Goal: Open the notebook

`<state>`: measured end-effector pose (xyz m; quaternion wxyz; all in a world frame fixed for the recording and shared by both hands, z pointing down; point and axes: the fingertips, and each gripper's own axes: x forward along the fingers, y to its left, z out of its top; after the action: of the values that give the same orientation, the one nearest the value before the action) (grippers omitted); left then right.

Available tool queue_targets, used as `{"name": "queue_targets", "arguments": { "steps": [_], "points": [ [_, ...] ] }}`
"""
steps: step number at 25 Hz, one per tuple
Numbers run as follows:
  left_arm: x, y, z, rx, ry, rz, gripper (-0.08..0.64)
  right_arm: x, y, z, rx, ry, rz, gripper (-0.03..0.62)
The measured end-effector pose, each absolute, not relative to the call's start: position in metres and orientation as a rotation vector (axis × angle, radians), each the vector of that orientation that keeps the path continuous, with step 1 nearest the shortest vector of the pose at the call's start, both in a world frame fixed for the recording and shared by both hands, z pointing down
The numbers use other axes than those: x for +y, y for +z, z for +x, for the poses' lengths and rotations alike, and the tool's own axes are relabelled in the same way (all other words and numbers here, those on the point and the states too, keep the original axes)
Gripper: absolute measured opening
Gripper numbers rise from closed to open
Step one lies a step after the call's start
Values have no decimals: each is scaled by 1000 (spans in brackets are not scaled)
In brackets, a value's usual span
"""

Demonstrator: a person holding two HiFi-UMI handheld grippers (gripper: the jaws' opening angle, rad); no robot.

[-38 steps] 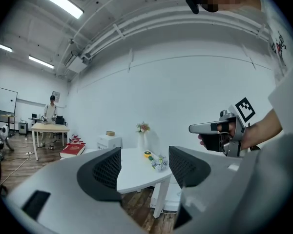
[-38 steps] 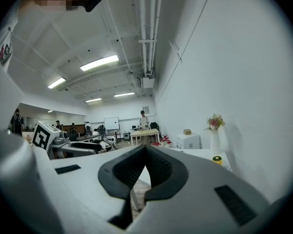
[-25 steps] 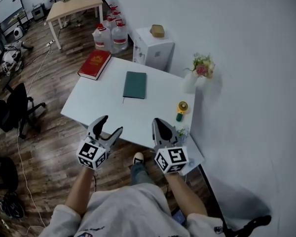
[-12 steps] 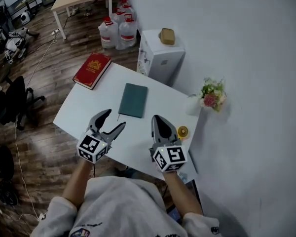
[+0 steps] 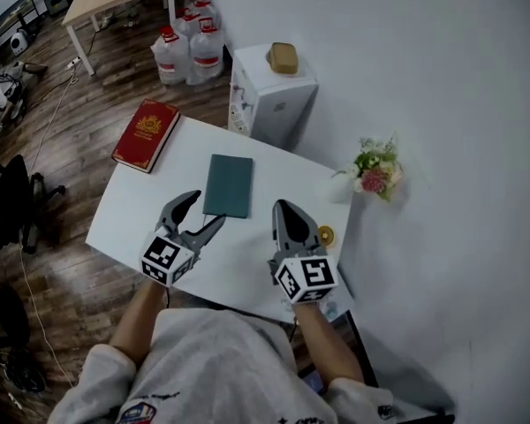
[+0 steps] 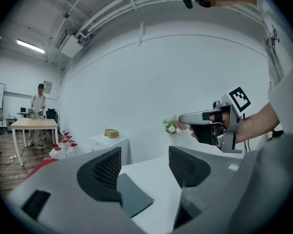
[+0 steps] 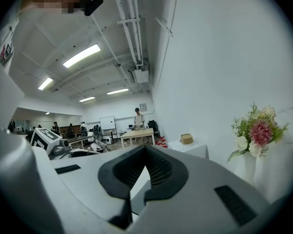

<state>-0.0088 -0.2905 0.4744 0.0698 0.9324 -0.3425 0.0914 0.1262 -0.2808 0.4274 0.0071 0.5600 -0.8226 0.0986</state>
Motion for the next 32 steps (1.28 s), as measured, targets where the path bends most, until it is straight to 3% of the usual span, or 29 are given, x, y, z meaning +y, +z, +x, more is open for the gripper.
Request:
{"name": "queue_targets", "arguments": {
  "steps": [20, 32],
  "points": [
    [-312, 527, 41, -721, 515, 2908, 302, -280, 447, 168, -2366, 388, 1940, -6],
    [-306, 621, 73, -460, 985, 2964, 301, -273, 484, 186, -2316, 482, 1923, -6]
  ]
}}
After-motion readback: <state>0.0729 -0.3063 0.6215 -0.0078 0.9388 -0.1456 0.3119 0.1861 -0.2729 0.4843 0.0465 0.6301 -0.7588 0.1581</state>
